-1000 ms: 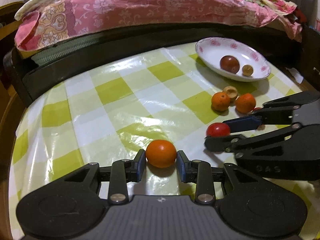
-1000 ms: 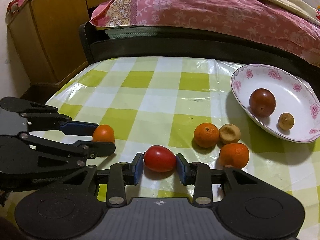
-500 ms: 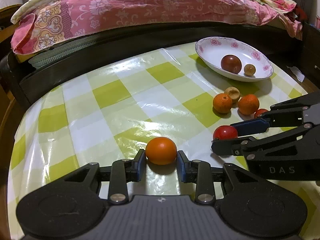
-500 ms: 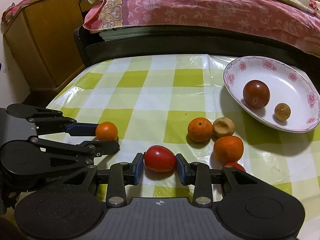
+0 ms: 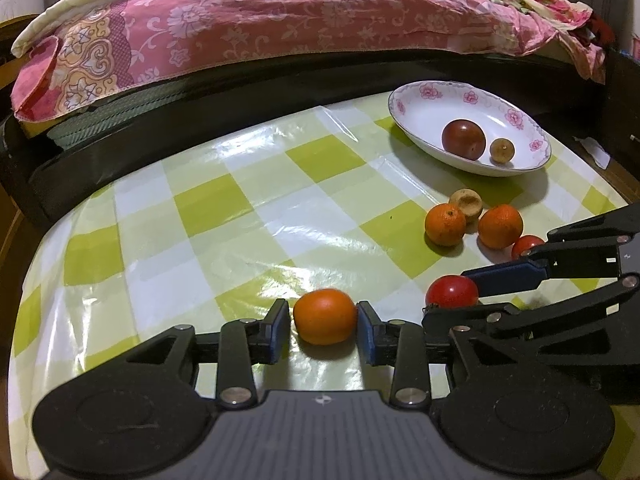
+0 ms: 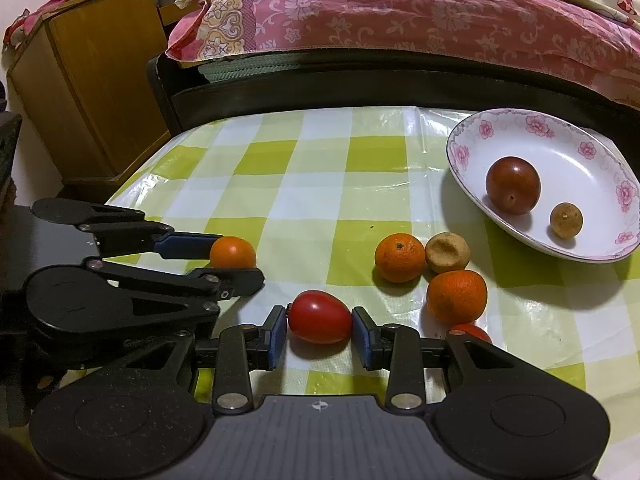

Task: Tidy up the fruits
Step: 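Grasp an orange tangerine with the left tool while the right tool grasps a red tomato, then carry the tangerine and tomato over the white plate and open both tools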

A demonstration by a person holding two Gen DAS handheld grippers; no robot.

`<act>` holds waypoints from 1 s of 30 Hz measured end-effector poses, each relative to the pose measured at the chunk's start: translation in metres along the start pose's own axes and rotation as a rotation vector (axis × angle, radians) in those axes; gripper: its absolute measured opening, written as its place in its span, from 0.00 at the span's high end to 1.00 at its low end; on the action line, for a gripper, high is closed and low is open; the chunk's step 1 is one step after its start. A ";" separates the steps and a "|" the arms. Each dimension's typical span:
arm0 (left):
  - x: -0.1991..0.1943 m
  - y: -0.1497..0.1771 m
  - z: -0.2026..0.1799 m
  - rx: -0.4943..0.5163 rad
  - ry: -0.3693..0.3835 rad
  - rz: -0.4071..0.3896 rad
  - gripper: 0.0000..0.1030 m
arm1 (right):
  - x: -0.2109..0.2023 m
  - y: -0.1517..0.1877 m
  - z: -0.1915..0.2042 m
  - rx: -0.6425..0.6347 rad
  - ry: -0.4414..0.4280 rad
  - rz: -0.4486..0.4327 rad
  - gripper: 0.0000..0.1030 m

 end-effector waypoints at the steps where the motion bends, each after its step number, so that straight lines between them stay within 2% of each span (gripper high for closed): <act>1: 0.000 0.000 0.000 0.000 -0.001 0.001 0.58 | 0.000 0.000 0.000 0.001 0.001 0.000 0.70; 5: -0.002 0.000 -0.002 0.006 -0.002 0.004 0.61 | -0.001 0.000 -0.001 0.007 0.000 0.000 0.71; 17: -0.012 0.001 -0.017 0.015 0.049 0.026 0.61 | -0.010 0.007 -0.008 0.025 0.019 0.013 0.71; 30: -0.011 0.005 -0.018 0.027 0.044 0.029 0.61 | -0.010 0.010 -0.005 -0.006 0.033 0.021 0.70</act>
Point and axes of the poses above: each gripper's, at about its wrist camera, not at the fingertips, and x roughly the way its jaws point, z to its left, y to its underside, the point moved 9 cm from there along x, roughly the way its jaws point, and after that the axes turned 14 degrees about -y, right-handed, at the moved point
